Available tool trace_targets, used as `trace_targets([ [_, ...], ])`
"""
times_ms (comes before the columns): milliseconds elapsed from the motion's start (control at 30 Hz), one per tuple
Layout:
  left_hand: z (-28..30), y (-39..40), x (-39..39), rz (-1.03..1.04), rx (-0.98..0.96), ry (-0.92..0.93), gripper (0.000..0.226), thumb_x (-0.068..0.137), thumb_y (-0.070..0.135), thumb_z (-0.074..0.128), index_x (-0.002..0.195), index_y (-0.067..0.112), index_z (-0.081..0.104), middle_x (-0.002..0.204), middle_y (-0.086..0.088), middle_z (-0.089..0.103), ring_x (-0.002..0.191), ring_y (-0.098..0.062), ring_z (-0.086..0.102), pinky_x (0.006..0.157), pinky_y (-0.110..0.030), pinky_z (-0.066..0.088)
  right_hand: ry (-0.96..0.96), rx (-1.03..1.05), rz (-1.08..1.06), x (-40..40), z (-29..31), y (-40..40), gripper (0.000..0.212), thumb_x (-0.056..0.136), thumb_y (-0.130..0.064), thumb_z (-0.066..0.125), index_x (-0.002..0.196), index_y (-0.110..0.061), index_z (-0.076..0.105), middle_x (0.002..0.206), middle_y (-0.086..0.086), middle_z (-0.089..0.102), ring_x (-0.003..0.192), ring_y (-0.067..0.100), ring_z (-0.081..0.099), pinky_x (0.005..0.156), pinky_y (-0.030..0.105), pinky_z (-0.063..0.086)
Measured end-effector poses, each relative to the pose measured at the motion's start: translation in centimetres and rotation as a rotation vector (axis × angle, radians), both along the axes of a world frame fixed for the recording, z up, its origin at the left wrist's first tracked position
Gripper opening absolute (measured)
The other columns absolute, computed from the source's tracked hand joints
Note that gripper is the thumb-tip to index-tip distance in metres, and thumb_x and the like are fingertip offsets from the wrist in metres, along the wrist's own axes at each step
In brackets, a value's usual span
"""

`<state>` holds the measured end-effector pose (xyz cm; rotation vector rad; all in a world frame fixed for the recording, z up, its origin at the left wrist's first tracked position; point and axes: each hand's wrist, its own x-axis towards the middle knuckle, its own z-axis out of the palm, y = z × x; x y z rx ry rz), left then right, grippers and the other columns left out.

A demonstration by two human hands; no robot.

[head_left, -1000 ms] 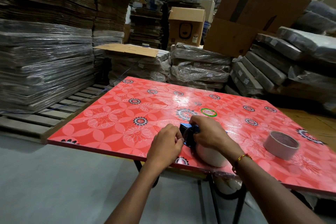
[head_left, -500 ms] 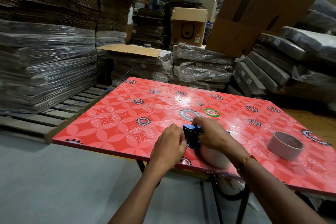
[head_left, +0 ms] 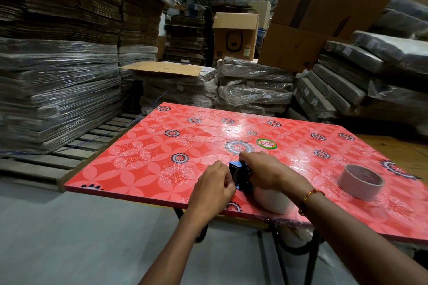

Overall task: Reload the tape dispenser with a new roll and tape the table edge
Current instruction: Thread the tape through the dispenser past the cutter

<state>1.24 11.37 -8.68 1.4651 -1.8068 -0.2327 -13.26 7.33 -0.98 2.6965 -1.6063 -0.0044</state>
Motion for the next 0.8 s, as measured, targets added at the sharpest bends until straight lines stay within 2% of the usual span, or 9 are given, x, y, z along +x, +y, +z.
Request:
trace_targets([
  [100, 0.0, 0.0, 0.1, -0.001, -0.005, 0.012, 0.026, 0.085, 0.014, 0.06, 0.07, 0.024, 0.041, 0.086, 0.004, 0.05, 0.08, -0.016, 0.048, 0.067, -0.031, 0.04, -0.017, 0.046, 0.019, -0.3, 0.4, 0.0, 0.034, 0.09, -0.005, 0.059, 0.123, -0.011, 0.051, 0.119, 0.015, 0.061, 0.1, 0.033, 0.056, 0.077, 0.039, 0.044],
  [200, 0.0, 0.0, 0.1, -0.001, -0.007, 0.0, 0.024, 0.085, 0.015, 0.06, 0.072, 0.022, 0.042, 0.088, 0.003, 0.051, 0.081, -0.017, 0.049, 0.068, -0.033, 0.042, -0.031, 0.087, 0.037, -0.6, 0.6, -0.2, 0.038, 0.089, -0.006, 0.062, 0.125, -0.012, 0.051, 0.12, 0.015, 0.062, 0.093, 0.028, 0.051, 0.079, 0.039, 0.046],
  [367, -0.2, -0.1, 0.1, 0.0, -0.009, -0.013, 0.022, 0.087, 0.016, 0.059, 0.074, 0.021, 0.043, 0.088, 0.004, 0.048, 0.081, -0.015, 0.046, 0.067, -0.03, 0.038, -0.035, 0.154, 0.08, -0.8, 1.0, -0.4, 0.043, 0.089, -0.008, 0.066, 0.129, -0.007, 0.05, 0.122, 0.016, 0.063, 0.106, 0.033, 0.058, 0.086, 0.041, 0.048],
  [533, -0.5, -0.3, 0.1, -0.003, -0.011, -0.011, 0.022, 0.085, 0.015, 0.06, 0.073, 0.021, 0.043, 0.086, 0.004, 0.049, 0.079, -0.015, 0.047, 0.066, -0.029, 0.036, -0.041, 0.189, 0.099, -1.1, 1.1, -0.4, 0.048, 0.088, -0.009, 0.068, 0.132, -0.008, 0.049, 0.121, 0.014, 0.064, 0.096, 0.023, 0.053, 0.082, 0.036, 0.045],
  [667, -0.6, -0.4, 0.2, 0.0, -0.016, -0.01, 0.023, 0.084, 0.015, 0.06, 0.072, 0.022, 0.042, 0.085, 0.005, 0.048, 0.078, -0.015, 0.047, 0.064, -0.027, 0.032, -0.039, 0.215, 0.106, -1.1, 1.2, -0.3, 0.056, 0.084, -0.013, 0.077, 0.132, -0.009, 0.048, 0.118, 0.011, 0.061, 0.099, 0.025, 0.055, 0.084, 0.037, 0.046],
  [800, -0.6, -0.4, 0.2, -0.012, -0.017, -0.005, 0.023, 0.085, 0.015, 0.061, 0.072, 0.022, 0.043, 0.086, 0.004, 0.048, 0.078, -0.015, 0.047, 0.065, -0.027, 0.032, -0.037, 0.14, 0.079, -0.9, 0.5, -0.3, 0.044, 0.085, -0.011, 0.071, 0.124, -0.011, 0.051, 0.108, 0.008, 0.061, 0.099, 0.028, 0.057, 0.083, 0.041, 0.048],
])
